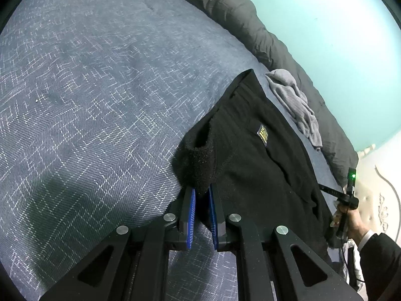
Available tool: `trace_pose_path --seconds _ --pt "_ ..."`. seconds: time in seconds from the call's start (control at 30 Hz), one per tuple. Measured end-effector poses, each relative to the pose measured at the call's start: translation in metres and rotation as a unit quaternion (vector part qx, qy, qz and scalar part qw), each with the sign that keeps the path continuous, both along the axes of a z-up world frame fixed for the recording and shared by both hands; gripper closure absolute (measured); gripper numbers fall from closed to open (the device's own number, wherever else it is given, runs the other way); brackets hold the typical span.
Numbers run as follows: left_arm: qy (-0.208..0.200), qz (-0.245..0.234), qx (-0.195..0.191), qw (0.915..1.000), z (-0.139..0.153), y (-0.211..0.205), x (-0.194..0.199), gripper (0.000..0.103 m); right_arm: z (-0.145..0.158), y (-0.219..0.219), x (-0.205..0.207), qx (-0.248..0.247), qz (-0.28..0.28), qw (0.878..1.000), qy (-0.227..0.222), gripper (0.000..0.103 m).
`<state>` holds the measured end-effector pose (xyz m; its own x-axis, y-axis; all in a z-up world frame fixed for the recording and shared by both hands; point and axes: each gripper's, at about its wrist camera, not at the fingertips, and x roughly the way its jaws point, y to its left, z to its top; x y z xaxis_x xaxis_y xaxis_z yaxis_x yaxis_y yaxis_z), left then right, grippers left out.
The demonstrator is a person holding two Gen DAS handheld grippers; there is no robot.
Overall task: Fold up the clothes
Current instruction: 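Hold the folded hoodie edge with the left tool while the right tool withdraws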
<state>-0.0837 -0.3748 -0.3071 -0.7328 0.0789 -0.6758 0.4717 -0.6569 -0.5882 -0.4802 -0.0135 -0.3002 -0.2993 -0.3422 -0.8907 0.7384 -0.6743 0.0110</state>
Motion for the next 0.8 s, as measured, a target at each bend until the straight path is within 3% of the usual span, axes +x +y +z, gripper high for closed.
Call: trace_pose_path --seconds 0.13,0.23,0.27,0.43,0.57,0.67,0.8 --pt "-0.001 0.000 0.000 1.0000 0.000 0.000 0.000 0.092 0.002 0.008 -0.010 -0.003 -0.040 0.999 -0.006 0.098" --pt "0.000 0.000 0.001 1.0000 -0.001 0.000 0.000 0.092 0.000 0.016 -0.013 0.004 -0.053 0.999 0.000 0.053" --pt "0.000 0.001 0.001 1.0000 -0.001 0.000 0.000 0.092 0.001 0.019 -0.013 -0.001 -0.049 0.999 -0.003 0.051" --pt "0.001 0.001 0.000 1.0000 -0.001 0.000 0.000 0.092 -0.006 0.014 -0.008 0.014 -0.028 0.999 0.010 0.052" --pt "-0.001 0.001 -0.003 1.0000 0.000 0.000 0.000 0.092 -0.006 0.008 -0.006 0.007 0.002 1.000 0.011 0.082" --pt "-0.003 0.001 -0.004 1.0000 0.000 0.001 -0.001 0.092 -0.003 0.005 -0.004 0.006 0.012 1.000 0.013 0.098" --pt "-0.003 0.001 -0.004 1.0000 0.000 0.001 -0.001 0.092 0.010 0.015 -0.009 -0.017 -0.002 0.999 0.028 0.100"
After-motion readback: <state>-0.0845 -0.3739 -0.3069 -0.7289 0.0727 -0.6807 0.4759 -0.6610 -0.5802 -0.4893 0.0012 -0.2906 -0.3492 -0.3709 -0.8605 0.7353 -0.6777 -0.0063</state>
